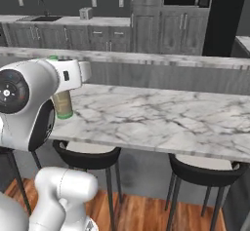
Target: Get the candle and the beer from the cabinet and move them to the dining counter.
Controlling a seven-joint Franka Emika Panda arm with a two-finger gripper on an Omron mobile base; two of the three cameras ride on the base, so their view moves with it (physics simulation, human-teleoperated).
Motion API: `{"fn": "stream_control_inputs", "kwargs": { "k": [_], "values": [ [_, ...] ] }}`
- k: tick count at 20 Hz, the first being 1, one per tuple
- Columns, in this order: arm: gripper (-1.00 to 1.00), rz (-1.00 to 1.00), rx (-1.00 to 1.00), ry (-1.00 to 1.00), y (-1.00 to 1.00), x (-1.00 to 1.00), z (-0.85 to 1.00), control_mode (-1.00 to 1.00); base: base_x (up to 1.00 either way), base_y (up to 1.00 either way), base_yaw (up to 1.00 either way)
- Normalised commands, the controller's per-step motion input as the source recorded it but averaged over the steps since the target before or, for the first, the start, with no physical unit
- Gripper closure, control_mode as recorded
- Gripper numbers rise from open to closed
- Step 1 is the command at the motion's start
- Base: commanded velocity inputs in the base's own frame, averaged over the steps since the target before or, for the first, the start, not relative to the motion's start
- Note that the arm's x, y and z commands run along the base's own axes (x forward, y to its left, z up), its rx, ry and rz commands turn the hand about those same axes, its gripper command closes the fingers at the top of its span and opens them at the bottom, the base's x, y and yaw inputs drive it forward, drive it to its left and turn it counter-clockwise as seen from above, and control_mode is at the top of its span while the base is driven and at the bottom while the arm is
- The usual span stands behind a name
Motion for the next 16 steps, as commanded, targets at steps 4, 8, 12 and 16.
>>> {"fn": "stream_control_inputs", "kwargs": {
  "k": [4, 8, 12, 16],
  "values": [
    [1.00, 0.00, 0.00, 0.00, 0.00, 0.00, 0.00, 1.00, 0.35, -0.58, 0.00],
    [1.00, 0.00, 0.00, 0.00, 0.00, 0.00, 0.00, 1.00, 0.41, -0.53, -0.02],
    [1.00, 0.00, 0.00, 0.00, 0.00, 0.00, 0.00, 1.00, 0.56, -0.29, -0.11],
    [1.00, 0.00, 0.00, 0.00, 0.00, 0.00, 0.00, 1.00, 0.63, -0.15, -0.13]
  ]
}}
